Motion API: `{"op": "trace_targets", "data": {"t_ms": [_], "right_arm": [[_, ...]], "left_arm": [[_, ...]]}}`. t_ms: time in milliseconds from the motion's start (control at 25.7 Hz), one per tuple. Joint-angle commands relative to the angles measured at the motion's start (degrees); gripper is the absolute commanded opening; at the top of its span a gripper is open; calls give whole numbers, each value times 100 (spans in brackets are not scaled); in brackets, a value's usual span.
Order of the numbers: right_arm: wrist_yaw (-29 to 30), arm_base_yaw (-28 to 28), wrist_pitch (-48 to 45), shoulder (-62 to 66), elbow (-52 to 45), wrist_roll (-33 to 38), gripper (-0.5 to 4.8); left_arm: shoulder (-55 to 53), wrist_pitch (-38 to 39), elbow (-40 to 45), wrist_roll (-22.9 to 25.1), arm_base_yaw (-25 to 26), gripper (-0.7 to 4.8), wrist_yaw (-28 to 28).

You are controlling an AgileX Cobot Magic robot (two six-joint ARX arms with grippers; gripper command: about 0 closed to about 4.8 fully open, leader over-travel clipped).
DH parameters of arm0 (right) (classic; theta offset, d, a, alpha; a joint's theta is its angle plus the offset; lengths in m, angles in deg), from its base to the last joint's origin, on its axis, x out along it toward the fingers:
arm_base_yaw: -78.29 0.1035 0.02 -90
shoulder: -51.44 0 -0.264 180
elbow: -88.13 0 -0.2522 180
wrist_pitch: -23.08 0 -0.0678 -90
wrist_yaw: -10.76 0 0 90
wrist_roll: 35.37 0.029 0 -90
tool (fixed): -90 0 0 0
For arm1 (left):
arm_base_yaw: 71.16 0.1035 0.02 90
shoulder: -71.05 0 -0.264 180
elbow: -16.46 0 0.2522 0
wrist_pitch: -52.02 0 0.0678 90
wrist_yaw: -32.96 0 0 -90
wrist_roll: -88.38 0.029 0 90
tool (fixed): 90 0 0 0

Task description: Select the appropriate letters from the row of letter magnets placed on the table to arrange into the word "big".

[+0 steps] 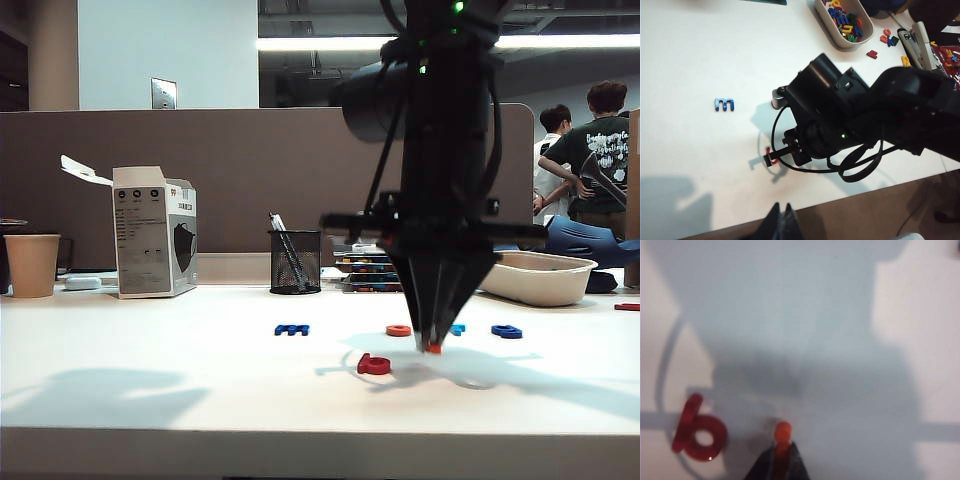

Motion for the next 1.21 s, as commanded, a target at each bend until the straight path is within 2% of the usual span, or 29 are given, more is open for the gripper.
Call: {"op": "trace_targets", "data": {"t_ms": [39, 273, 390, 428, 701, 818, 1208], "right_arm": [[-17, 22, -337, -26, -133, 127, -6], [-17, 48, -505, -26, -494, 243, 15], [-11, 59, -442, -26, -546, 365, 86], [11, 74, -433, -26, -544, 369, 95], [136, 81, -304, -39, -525, 367, 96], [129, 76, -286, -83, -514, 365, 122], [90, 26, -398, -704, -494, 317, 133]], "left_arm": [[11, -33, -24, 2, 4, -5, 44], [11, -35, -24, 2, 2, -5, 37], [11, -35, -24, 2, 4, -5, 52], [11, -33, -24, 2, 4, -5, 48], [11, -33, -24, 2, 2, -5, 39], [11, -35, -24, 2, 2, -5, 39], [11, -35, -24, 2, 2, -5, 39]]}}
